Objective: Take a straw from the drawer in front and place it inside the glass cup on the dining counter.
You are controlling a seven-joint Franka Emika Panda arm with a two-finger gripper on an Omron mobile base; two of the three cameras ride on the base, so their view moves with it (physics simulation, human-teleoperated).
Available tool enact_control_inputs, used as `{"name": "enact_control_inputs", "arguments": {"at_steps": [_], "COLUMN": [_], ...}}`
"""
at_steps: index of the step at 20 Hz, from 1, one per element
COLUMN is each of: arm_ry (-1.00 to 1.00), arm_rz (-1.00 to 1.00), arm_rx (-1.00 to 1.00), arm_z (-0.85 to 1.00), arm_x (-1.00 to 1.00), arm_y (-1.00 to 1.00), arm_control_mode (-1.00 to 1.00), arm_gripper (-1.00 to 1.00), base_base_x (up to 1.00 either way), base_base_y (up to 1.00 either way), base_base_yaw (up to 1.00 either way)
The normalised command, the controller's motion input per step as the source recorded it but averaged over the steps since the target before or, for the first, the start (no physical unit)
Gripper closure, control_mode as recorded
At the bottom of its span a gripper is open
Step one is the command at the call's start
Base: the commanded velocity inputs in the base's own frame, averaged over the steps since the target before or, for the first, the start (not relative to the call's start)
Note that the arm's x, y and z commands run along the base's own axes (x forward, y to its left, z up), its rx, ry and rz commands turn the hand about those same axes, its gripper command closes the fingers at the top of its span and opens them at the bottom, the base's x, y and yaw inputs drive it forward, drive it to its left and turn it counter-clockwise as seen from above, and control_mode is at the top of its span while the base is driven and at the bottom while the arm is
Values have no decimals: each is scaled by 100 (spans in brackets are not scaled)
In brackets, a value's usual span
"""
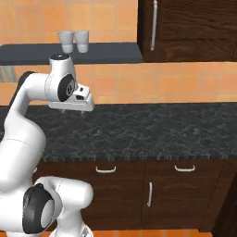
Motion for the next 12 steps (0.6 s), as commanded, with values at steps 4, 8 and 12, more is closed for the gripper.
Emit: {"name": "enact_control_inputs", "arguments": {"at_steps": [4,8,12], "arm_ry": [0,0,0], "arm_rz": [0,0,0], "arm_rx": [0,0,0], "arm_z": [0,0,0], "arm_x": [0,0,0], "arm_y": [0,0,0], "arm_control_mode": [100,100,100], "arm_gripper": [-100,-100,-100], "base_base_x": [3,0,0], "base_base_y": [78,62,66], "base_base_yaw": [-63,-67,-66]}}
